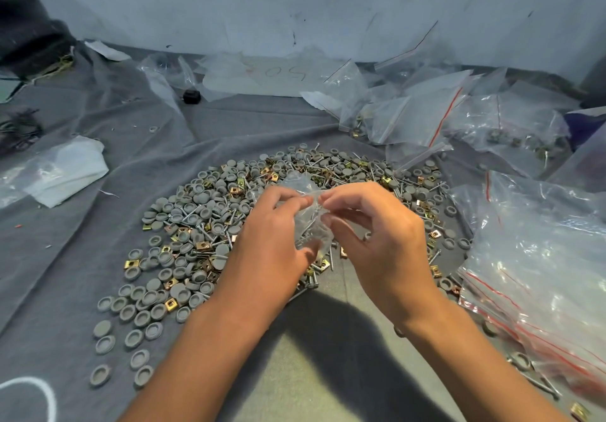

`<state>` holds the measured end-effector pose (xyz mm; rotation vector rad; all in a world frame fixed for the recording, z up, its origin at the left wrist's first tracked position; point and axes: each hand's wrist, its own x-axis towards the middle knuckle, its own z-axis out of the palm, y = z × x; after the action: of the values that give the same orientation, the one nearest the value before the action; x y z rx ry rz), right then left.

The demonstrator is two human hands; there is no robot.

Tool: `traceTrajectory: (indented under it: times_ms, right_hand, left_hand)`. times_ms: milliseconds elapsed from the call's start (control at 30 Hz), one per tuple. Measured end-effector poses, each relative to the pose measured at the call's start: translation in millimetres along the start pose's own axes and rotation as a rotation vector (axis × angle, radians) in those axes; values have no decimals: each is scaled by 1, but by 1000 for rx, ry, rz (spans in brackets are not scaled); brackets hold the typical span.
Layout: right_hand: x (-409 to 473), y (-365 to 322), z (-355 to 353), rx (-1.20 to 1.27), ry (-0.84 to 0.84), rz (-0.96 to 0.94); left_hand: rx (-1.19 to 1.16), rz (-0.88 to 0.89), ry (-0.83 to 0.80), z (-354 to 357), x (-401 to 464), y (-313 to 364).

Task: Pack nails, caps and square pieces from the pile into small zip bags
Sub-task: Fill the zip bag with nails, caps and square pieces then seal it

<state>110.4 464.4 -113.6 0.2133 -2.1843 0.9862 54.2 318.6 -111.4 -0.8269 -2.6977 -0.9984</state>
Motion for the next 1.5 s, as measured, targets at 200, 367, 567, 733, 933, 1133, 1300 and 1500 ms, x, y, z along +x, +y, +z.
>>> traceTrajectory:
  times_ms: [200,367,567,733,933,1133,1300,1500]
  right_hand:
    - [-11,21,-8,-178,-313,254]
    - [-23,24,2,-396,-591,167]
    - [-22,23,-2,-423,-650,143]
    - [-24,22,-5,-464,-696,123]
    - [-26,19,-3,-487,-712,106]
    - [-20,21,-1,-197,-577,448]
    - [-6,12,-7,201,-186,445]
    - [-1,5,5,-41,28,141]
  left_hand:
    - [-14,-35,43,-6,1,-4]
    - [-15,-33,50,-8,1,-6]
    - [-4,-25,44,-7,2,-7]
    - [-11,-23,45,-7,1,-7]
    - [0,-20,41,-7,1,-7]
    - [4,-16,34,-7,1,-6]
    - [-6,7,20,-5,0,-3]
    - [-20,20,12,-1,-2,-1]
